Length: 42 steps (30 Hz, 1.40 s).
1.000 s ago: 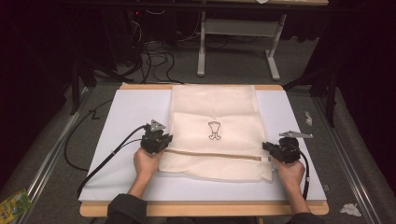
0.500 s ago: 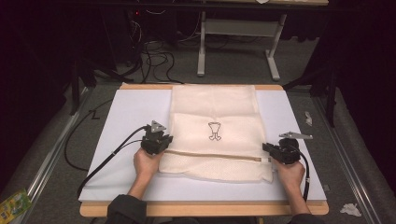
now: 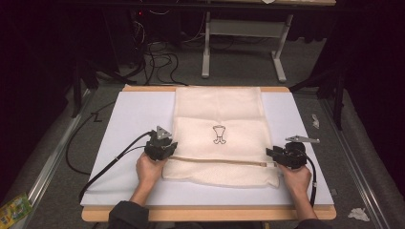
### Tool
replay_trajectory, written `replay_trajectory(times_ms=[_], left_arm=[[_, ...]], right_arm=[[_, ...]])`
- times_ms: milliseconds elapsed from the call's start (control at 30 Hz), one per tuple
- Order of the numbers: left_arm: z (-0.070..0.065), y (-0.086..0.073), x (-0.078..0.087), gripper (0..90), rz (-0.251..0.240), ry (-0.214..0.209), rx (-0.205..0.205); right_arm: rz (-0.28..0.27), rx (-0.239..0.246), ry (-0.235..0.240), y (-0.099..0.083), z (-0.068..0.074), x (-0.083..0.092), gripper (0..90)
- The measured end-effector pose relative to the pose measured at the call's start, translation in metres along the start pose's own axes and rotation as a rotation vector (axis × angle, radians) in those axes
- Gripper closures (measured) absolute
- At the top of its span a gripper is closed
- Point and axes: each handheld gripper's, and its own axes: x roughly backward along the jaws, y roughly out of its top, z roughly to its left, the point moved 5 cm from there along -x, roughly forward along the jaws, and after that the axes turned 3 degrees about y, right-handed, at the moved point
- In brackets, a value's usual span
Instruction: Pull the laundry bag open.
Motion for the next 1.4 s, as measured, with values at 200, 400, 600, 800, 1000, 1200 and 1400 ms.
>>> replay_trajectory(times_ms=[200,400,600,800,1000,1200,1400], left_arm=[[-0.006,0.002,0.016,55.0,-0.064,0.009,-0.031],[-0.017,0.000,0.019,54.2,-0.077,-0.029,-0.032],[-0.031,0.000,0.015,54.0,-0.082,-0.074,-0.021],[-0.044,-0.003,0.007,54.2,-0.064,-0.085,-0.030],[-0.065,0.008,0.005,54.1,-0.070,-0.134,-0.052],[-0.083,0.019,0.004,53.3,-0.069,-0.163,-0.081],[-0.102,0.026,-0.004,51.6,-0.048,-0.214,-0.090]], right_arm=[[0.013,0.013,0.011,-0.002,0.007,-0.004,57.2],[0.029,0.003,0.015,-0.006,0.009,-0.007,53.3],[0.035,0.006,0.036,-0.012,0.011,-0.005,51.8],[0.036,0.031,0.016,-0.013,0.016,-0.007,59.4],[0.041,0.067,0.001,-0.014,0.015,-0.006,79.9],[0.032,0.088,0.028,-0.013,0.016,-0.003,86.5],[0.017,0.067,0.061,-0.012,0.015,-0.001,87.2]])
